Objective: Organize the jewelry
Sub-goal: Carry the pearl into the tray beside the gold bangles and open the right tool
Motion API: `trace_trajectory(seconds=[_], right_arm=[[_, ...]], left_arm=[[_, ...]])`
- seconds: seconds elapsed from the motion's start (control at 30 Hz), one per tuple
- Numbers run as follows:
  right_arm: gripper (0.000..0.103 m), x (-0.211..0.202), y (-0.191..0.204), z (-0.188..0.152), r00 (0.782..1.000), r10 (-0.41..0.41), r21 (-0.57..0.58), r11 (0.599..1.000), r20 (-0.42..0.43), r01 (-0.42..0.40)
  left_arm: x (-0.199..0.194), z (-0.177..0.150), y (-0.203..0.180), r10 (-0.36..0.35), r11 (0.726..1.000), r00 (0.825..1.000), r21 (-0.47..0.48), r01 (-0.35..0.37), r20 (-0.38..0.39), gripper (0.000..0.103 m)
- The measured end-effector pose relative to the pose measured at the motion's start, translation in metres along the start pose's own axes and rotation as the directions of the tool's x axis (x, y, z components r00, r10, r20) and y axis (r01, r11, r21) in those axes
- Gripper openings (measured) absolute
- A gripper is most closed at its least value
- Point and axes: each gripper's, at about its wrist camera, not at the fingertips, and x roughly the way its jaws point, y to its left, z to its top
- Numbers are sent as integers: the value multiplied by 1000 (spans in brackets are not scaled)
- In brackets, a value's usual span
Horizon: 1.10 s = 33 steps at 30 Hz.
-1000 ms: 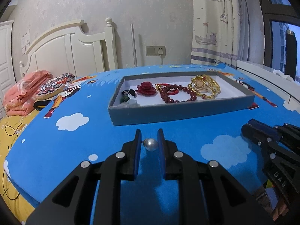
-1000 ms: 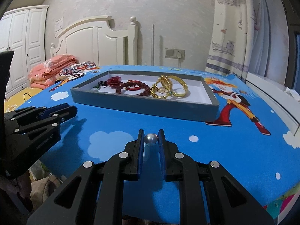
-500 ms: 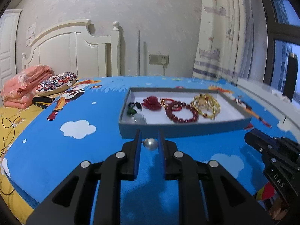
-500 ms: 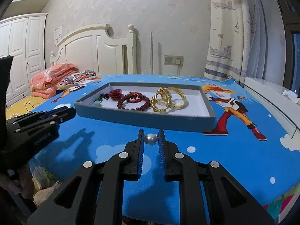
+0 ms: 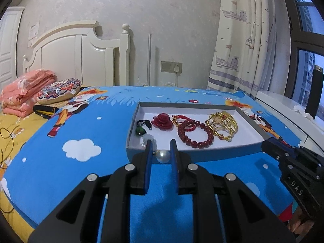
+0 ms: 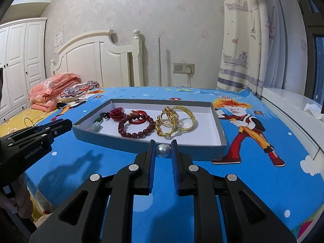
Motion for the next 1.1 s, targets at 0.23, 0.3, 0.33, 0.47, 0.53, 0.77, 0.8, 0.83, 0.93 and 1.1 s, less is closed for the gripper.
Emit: trace_trajectory(seconds=[0.23,0.3,0.33,0.47,0.53,0.77,0.8,0.83,0.93,1.1], right_arm=[[16,8,2,10,1000,-5,-18,1000,7,5],[16,14,2,14,1000,-4,-26,1000,-1,4],[16,16,4,17,1000,-4,-33,999,-2,4],[16,26,6,31,1000,-7,-54,999,-6,6],[16,33,7,39,1000,-5,-55,998,-8,5],[16,62,9,62,999,0,-61,998,-55,-3],[16,66,8,63,998,1,-58,998,-60,-5],[16,69,8,65,998,-3,-61,998,-64,0],[16,79,7,69,996,-1,-55,998,-91,-4],[16,89,2,77,994,-13,-32,999,-105,10]], left_arm=[[15,12,-8,13,1000,1000,24,-12,-17,17],[21,16,-11,25,999,1000,38,-24,-19,17],[24,19,-12,31,999,999,41,-30,-20,17],[37,33,-13,41,998,999,42,-40,-24,17],[44,42,-15,50,998,998,47,-49,-25,17],[68,62,-21,61,997,997,59,-59,-42,17],[72,64,-22,64,996,997,61,-61,-48,17],[76,65,-23,69,996,996,64,-65,-53,17],[87,69,-23,84,994,994,69,-79,-67,17],[99,74,-19,99,994,992,56,-94,-83,17]])
